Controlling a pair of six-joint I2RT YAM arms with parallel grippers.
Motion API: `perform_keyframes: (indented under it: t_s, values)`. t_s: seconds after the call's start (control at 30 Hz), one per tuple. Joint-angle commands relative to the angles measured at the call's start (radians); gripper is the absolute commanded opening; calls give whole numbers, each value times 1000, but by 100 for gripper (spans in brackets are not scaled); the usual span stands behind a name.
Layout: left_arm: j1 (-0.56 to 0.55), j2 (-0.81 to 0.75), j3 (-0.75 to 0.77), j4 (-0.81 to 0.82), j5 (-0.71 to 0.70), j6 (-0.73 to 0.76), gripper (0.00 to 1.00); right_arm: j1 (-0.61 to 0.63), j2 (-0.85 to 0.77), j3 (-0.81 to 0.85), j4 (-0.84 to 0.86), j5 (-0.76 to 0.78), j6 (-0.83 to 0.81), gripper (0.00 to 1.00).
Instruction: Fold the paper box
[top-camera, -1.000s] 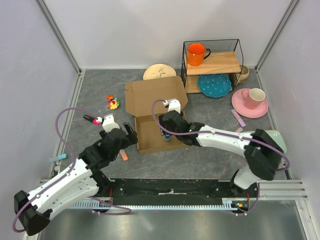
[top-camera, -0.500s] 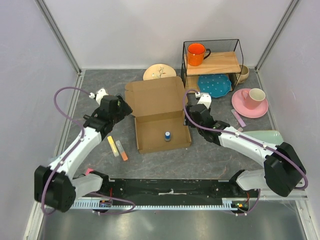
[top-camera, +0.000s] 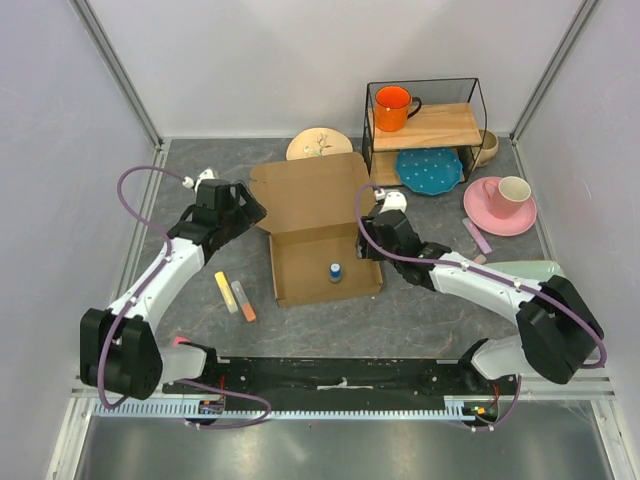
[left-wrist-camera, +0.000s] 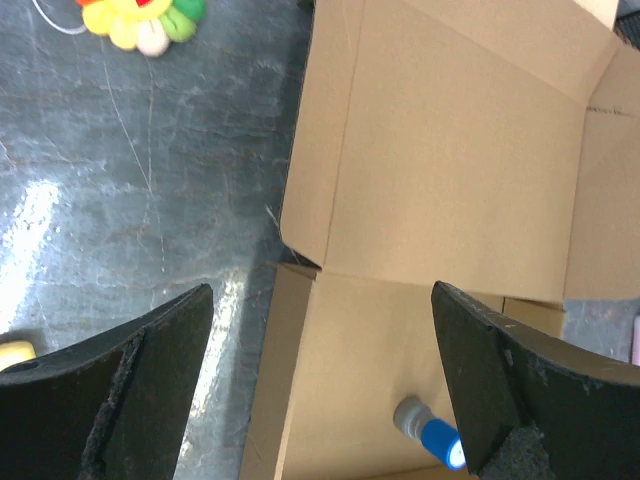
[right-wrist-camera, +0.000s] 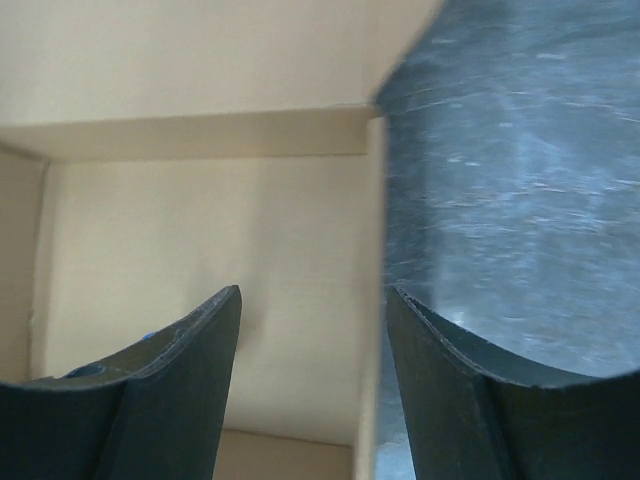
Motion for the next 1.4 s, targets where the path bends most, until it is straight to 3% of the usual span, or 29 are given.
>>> perform_keyframes:
  t_s: [0.0,0.13,0.3,0.43,0.67,1.0,1.23,1.37]
  values:
    - [2,-121,-73,23,64,17,96,82,33,78,19,-112,-78,66]
    - [2,-224,-166,23,92,-9,95,138,39,65,1,-141,-79,58]
    - [2,-312,-243,16,108,-13,94,161,32,29,10,-170,-72,36]
    - [2,-338,-250,-3,102,-2,94,181,54,28,15,-180,-62,34]
    - [2,-339,-254,-6,102,4,94,219,186,120,-8,-190,-65,44]
    - [2,-336,-288,3,107,-3,94,270,263,200,-10,-132,-85,44]
    - [2,-336,-283,-4,104,4,94,271,323,272,-61,-17,-98,64]
    - [2,-353,-283,-10,81,14,94,271,263,270,-67,32,-108,68]
